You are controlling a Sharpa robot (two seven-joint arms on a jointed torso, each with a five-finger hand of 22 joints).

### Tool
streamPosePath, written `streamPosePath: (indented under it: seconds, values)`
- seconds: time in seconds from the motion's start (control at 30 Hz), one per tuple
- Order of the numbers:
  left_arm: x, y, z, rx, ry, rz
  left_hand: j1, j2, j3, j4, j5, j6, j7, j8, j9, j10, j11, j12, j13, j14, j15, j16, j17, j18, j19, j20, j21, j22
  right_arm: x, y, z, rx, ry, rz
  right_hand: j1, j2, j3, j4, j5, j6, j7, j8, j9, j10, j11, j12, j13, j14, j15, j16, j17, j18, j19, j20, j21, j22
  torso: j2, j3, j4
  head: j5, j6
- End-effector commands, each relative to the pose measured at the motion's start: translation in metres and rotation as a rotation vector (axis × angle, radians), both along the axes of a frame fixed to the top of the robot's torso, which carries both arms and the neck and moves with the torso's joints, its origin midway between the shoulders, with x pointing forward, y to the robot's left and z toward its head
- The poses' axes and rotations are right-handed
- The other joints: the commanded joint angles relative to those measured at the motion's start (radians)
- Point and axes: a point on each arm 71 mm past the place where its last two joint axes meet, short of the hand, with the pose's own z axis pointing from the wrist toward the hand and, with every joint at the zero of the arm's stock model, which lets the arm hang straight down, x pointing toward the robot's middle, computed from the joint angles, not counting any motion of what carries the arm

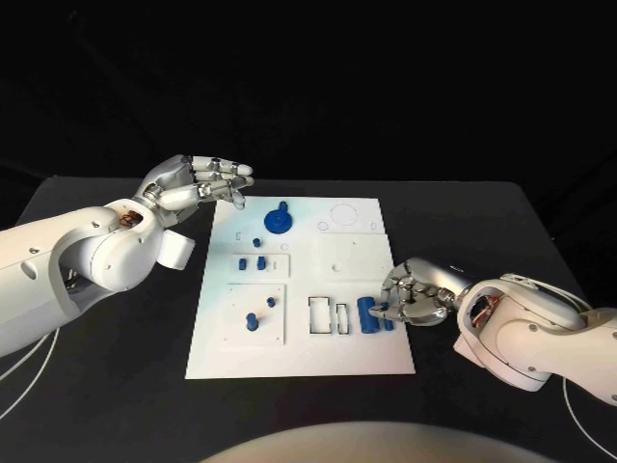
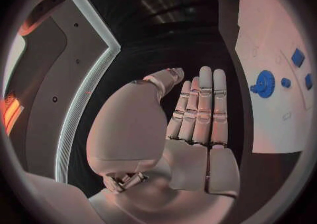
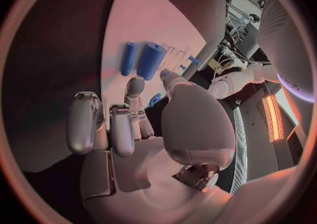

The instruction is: Assemble the parts on the task board

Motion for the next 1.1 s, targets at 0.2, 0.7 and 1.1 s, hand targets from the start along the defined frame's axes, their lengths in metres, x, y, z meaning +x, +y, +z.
streamPosePath:
  seconds: [0.2, 0.7, 1.1]
  values:
    - [-0.001, -0.001, 0.001, -0.012, 0.004, -0.014, -0.002, 0.010, -0.004, 0.001, 0.001, 0.001, 0.008, -0.002, -0.001, -0.006, -0.002, 0.004, 0.001, -0.003, 0.007, -0.006, 0.002, 0.010, -0.008, 0.000, -0.004, 0.001, -0.003, 0.008, -0.008, -0.047, 0.005, 0.025, -0.010, 0.004, -0.012, -0.002, -0.001, -0.001, -0.004, 0.009, 0.004, 0.010, -0.003, 0.009, 0.006, 0.056, -0.006, 0.007, 0.001, -0.019, 0.009, -0.001, 0.002, 0.175, 0.001, 0.0004, 0.0000, 0.005, -0.007]
    - [-0.001, 0.001, 0.001, -0.010, 0.006, -0.013, -0.003, 0.010, -0.005, 0.002, 0.001, 0.001, 0.008, -0.002, -0.002, -0.007, -0.002, 0.004, 0.001, -0.003, 0.007, -0.007, 0.002, 0.010, -0.009, 0.000, -0.005, 0.001, -0.002, 0.021, -0.017, -0.063, 0.012, 0.055, -0.007, 0.007, -0.014, -0.003, 0.002, 0.002, -0.005, 0.012, 0.006, 0.015, -0.004, 0.019, 0.017, 0.057, -0.007, 0.008, 0.006, -0.020, 0.011, -0.001, 0.006, 0.176, 0.000, -0.0019, 0.0014, 0.010, -0.014]
    - [-0.002, 0.001, 0.001, -0.010, 0.008, -0.015, -0.003, 0.011, -0.004, 0.002, 0.002, 0.001, 0.008, -0.002, -0.002, -0.007, -0.002, 0.004, 0.001, -0.002, 0.006, -0.007, 0.003, 0.011, -0.009, 0.000, -0.005, 0.001, -0.003, 0.027, -0.030, -0.098, 0.049, 0.068, 0.028, 0.031, -0.016, -0.006, 0.011, 0.007, -0.009, 0.021, 0.011, 0.023, -0.008, 0.037, 0.042, 0.058, -0.011, 0.010, 0.008, -0.020, 0.012, -0.005, 0.007, 0.178, 0.000, -0.0015, 0.0015, 0.014, -0.017]
